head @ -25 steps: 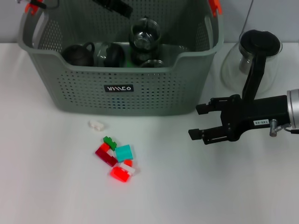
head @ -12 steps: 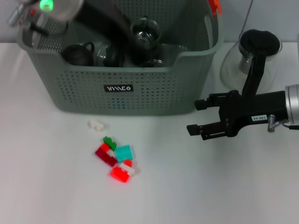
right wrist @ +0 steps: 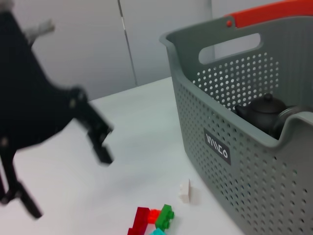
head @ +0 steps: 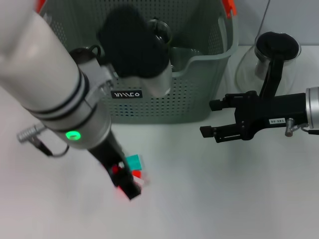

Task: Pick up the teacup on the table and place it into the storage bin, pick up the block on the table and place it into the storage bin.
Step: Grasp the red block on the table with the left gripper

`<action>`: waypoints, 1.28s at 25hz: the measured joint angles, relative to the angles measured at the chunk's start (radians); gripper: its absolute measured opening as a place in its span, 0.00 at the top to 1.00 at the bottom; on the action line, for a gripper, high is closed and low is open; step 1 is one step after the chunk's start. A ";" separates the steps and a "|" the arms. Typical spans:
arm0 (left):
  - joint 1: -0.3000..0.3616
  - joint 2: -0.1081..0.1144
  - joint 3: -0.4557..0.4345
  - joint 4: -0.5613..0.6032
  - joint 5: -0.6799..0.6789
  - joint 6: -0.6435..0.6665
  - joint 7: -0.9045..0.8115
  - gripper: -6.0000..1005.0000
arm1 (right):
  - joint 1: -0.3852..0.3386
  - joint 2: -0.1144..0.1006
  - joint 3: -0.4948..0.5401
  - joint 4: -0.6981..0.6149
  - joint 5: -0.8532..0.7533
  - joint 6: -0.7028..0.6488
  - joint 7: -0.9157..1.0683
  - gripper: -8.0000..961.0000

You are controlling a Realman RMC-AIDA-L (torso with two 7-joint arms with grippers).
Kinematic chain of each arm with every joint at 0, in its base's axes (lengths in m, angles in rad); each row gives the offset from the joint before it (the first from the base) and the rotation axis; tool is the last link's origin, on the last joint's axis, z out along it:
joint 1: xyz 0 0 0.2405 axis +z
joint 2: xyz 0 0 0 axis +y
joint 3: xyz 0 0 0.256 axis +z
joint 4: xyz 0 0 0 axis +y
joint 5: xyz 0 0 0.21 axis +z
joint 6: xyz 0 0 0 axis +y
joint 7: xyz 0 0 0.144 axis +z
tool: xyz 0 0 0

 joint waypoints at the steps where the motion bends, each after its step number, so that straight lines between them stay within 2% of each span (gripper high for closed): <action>1: 0.001 -0.001 0.017 -0.032 0.003 -0.006 -0.028 0.05 | 0.000 0.001 -0.001 0.000 -0.001 0.002 -0.005 0.11; 6: -0.009 -0.002 0.040 -0.183 0.000 -0.076 -0.166 0.06 | -0.001 0.006 -0.007 0.000 -0.007 0.001 -0.040 0.11; 10: -0.015 -0.006 0.036 -0.250 -0.021 -0.120 -0.265 0.06 | 0.004 0.000 -0.009 -0.008 -0.022 -0.020 -0.047 0.11; 14: -0.011 -0.007 -0.033 -0.321 -0.111 -0.165 -0.285 0.06 | 0.012 -0.002 -0.011 -0.034 -0.034 -0.038 -0.051 0.11; 19: -0.011 -0.004 -0.060 -0.399 -0.123 -0.212 -0.283 0.06 | 0.023 -0.003 -0.021 -0.050 -0.046 -0.037 -0.054 0.11; 32: -0.012 0.001 -0.065 -0.426 0.007 -0.268 -0.282 0.06 | 0.036 0.011 -0.023 -0.052 -0.042 -0.027 -0.073 0.11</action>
